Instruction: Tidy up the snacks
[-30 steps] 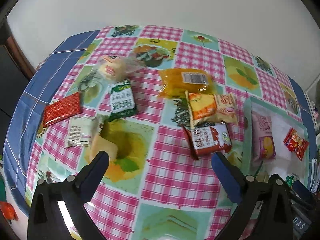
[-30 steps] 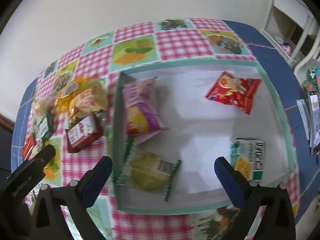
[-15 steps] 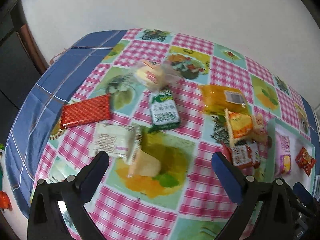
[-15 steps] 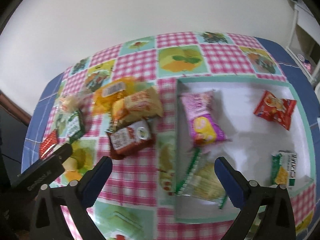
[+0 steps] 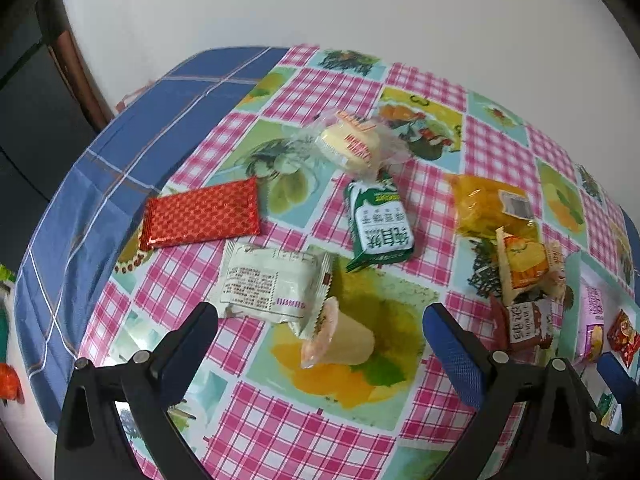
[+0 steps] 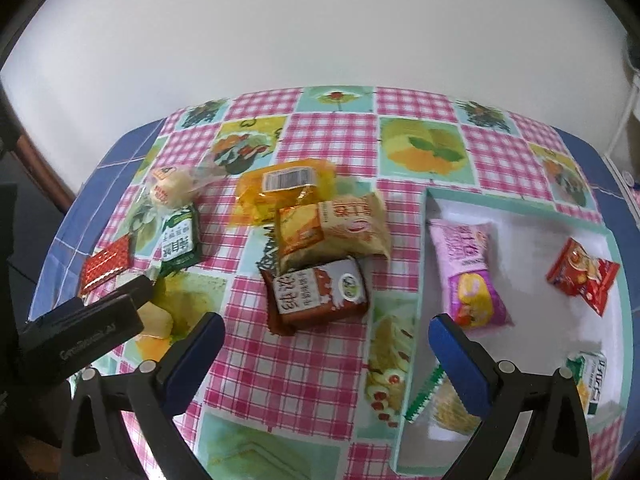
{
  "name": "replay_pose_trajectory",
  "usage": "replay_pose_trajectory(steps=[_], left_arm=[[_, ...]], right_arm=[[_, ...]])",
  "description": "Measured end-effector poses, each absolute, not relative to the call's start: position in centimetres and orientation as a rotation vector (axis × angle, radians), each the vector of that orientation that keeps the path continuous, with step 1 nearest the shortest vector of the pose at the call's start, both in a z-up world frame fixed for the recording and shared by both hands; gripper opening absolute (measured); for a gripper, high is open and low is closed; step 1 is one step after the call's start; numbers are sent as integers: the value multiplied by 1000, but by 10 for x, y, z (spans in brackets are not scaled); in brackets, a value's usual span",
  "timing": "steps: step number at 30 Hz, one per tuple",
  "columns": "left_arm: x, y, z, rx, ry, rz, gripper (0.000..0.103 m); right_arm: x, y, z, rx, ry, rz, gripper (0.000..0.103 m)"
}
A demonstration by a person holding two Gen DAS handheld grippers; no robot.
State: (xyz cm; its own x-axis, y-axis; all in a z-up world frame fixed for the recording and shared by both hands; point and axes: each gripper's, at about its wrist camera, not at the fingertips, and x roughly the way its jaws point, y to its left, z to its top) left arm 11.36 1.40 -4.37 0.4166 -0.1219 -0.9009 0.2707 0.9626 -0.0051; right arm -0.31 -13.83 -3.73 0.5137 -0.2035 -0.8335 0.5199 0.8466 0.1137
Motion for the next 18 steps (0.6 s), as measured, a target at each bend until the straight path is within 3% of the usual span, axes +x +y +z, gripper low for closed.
replay_pose_trajectory(steps=[18], left_arm=[[121,9,-83,158,1238,-213,102]], right_arm=[[24,-146,-67,303,1022,-493,103]])
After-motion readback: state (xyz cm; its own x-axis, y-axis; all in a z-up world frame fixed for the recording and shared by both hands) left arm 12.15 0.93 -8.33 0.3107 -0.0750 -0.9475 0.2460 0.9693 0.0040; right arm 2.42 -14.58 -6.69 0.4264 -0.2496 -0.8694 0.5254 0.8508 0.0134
